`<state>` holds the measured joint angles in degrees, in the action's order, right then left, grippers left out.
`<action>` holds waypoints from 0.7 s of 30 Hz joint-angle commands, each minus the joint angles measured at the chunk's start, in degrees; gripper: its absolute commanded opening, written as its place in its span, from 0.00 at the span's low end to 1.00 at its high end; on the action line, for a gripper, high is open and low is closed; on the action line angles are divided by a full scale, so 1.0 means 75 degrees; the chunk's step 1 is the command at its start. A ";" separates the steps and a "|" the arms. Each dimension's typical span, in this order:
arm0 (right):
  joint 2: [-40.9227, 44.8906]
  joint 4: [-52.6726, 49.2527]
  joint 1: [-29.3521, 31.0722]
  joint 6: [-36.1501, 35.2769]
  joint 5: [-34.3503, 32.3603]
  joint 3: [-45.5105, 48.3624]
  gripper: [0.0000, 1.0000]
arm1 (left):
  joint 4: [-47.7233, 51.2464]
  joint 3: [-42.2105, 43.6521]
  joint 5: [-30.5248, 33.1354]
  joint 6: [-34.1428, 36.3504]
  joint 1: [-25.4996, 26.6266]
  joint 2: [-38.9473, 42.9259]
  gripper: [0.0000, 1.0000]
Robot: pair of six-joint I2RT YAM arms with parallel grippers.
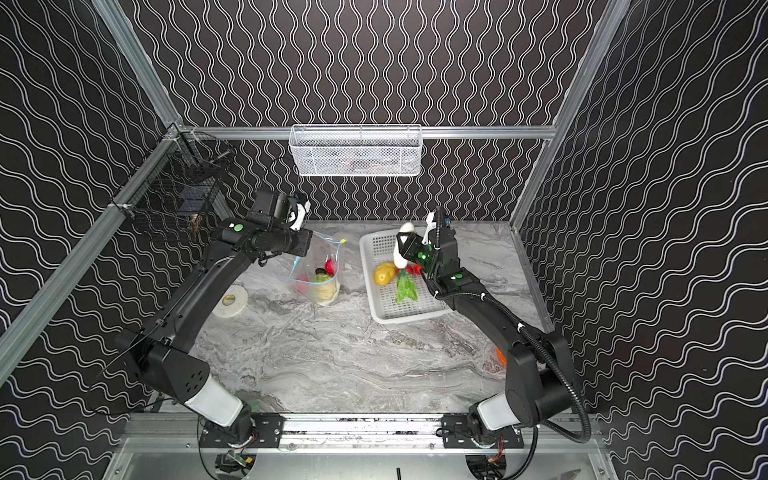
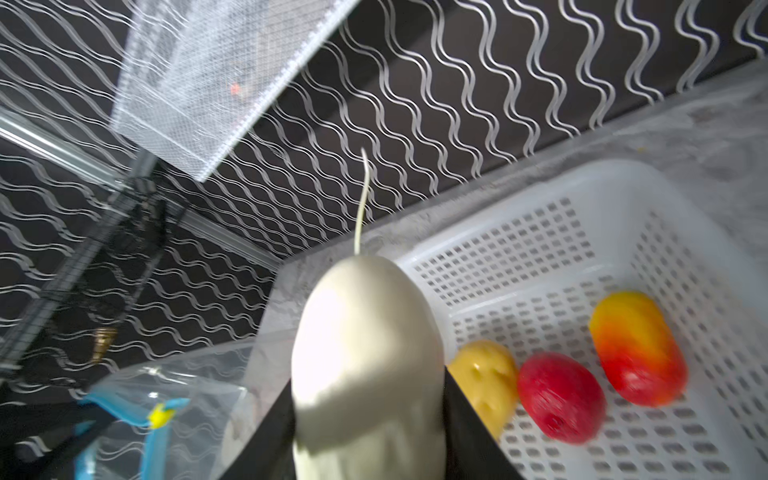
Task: Place the food in the zip-top bag and seal the zipper
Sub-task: 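Lift the white radish by its body out of the basket with the right gripper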
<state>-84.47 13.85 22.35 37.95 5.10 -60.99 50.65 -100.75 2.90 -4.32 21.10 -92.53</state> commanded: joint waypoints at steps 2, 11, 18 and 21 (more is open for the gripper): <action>0.0014 0.1037 0.0014 0.0155 0.0156 0.0015 0.30 | -0.0134 -0.0032 -0.0012 0.0001 -0.0013 -0.0003 0.00; 0.0178 0.2746 0.0242 0.0288 -0.0097 0.0454 0.30 | -0.0113 -0.0030 -0.0125 0.0063 -0.0016 -0.0015 0.00; -0.0017 0.2905 0.0848 -0.0451 -0.0396 -0.0276 0.29 | -0.0091 -0.0049 -0.0163 0.0104 -0.0013 -0.0036 0.00; -0.0193 0.2948 0.0922 -0.0523 -0.0278 -0.0598 0.28 | -0.0087 -0.0032 -0.0152 0.0124 -0.0019 -0.0029 0.00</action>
<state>-85.08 32.71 28.84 35.97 3.25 -63.61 50.68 -100.86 2.31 -4.12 21.04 -92.75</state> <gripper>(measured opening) 0.458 0.048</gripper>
